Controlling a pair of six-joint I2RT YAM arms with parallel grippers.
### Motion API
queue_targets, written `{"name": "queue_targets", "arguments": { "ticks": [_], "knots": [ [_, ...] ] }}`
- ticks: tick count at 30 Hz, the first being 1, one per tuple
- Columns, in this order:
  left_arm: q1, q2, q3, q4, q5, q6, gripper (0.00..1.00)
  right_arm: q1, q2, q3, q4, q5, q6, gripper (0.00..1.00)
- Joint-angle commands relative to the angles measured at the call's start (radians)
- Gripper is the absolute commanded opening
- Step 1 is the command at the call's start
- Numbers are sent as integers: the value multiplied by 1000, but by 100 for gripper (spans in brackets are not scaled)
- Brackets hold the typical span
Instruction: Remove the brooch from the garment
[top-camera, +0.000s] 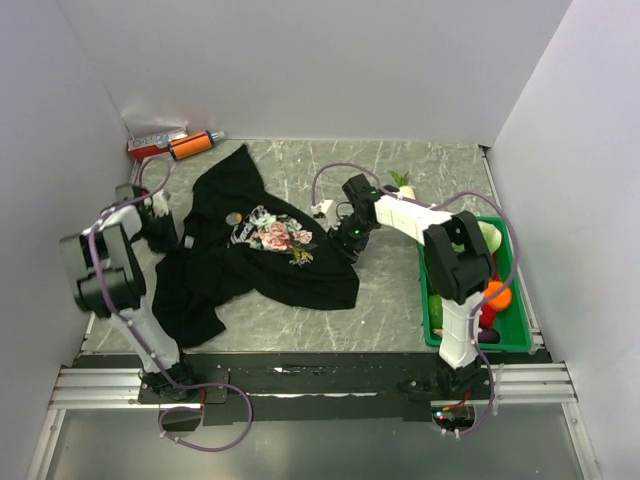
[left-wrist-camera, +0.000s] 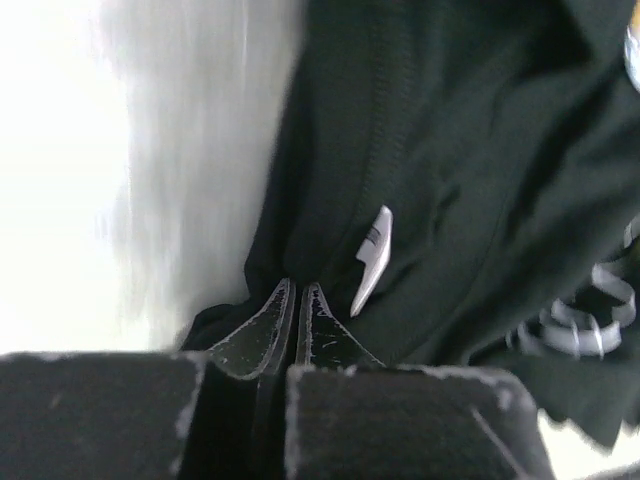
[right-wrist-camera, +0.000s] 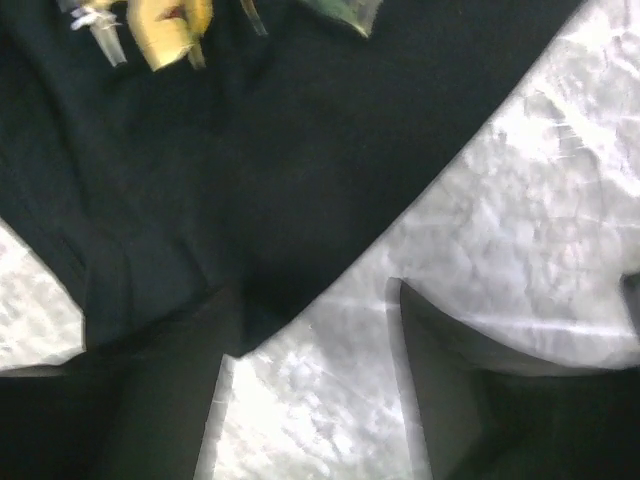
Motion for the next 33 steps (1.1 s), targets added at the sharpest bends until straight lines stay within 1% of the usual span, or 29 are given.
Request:
{"name": "queue_targets", "arguments": {
  "ticks": [1,2,3,4,5,7,8,9,10,11,12,13,14,15,16,17,18,19,20,21,23,25,27,29,31,33],
  "knots": [
    [69,-226,-145,-208,11,131,1,9,49,76,-93,13,-29,50],
    [78,-312,-168,-278,5,194,1,11,54,84,-118,18,-36,40],
    [120,-344,-168,-322,-2,199,1,11,61,93,-135,27,-48,35],
    [150,-368,-109,-374,37,245,1,2,61,110,-161,33,-50,30],
    [159,-406,-92,-441,37,317,1,-4,61,122,-210,33,-53,24],
    [161,-420,-44,-483,34,388,2,-26,48,139,-247,30,-66,20],
    [159,-409,-20,-495,65,435,17,-32,38,138,-255,27,-77,20],
    [156,-391,11,-517,88,451,30,-35,20,133,-260,25,-106,22],
    [156,-371,79,-506,118,452,41,-38,12,123,-254,24,-118,27],
    [150,-322,118,-479,160,424,56,-43,3,115,-240,22,-126,36],
    [123,-294,158,-404,169,396,62,-44,-5,110,-220,15,-129,39],
    [103,-261,246,-359,168,367,64,-43,-2,116,-218,9,-126,42],
    [83,-183,297,-321,154,306,66,-41,6,128,-223,6,-122,46],
    [45,-137,353,-296,119,278,67,-43,21,162,-241,-5,-103,47],
    [33,-89,467,-252,102,244,67,-43,29,179,-249,-8,-94,48],
    [24,7,520,-233,84,172,68,-44,34,193,-252,-10,-88,50],
    [18,54,569,-215,50,137,68,-43,37,205,-254,-10,-82,50],
    [18,100,662,-198,39,111,68,-43,34,208,-246,-13,-80,52],
    [18,184,698,-183,30,77,67,-43,29,207,-238,-13,-77,52],
    [15,221,727,-167,30,70,67,-43,20,198,-229,-10,-76,53],
    [7,307,783,-111,82,76,68,-43,15,188,-212,-5,-65,55],
    [-11,358,834,-81,152,77,68,-43,18,184,-214,-8,-56,55],
    [-45,417,865,-39,169,64,69,-41,18,173,-209,-8,-39,56],
    [-74,454,895,-3,146,48,70,-41,17,164,-203,-5,-27,56],
    [-108,474,910,69,116,26,70,-43,11,156,-203,-2,-22,56],
    [-138,513,933,113,16,8,69,-41,3,150,-206,2,-22,56]
  ]
}}
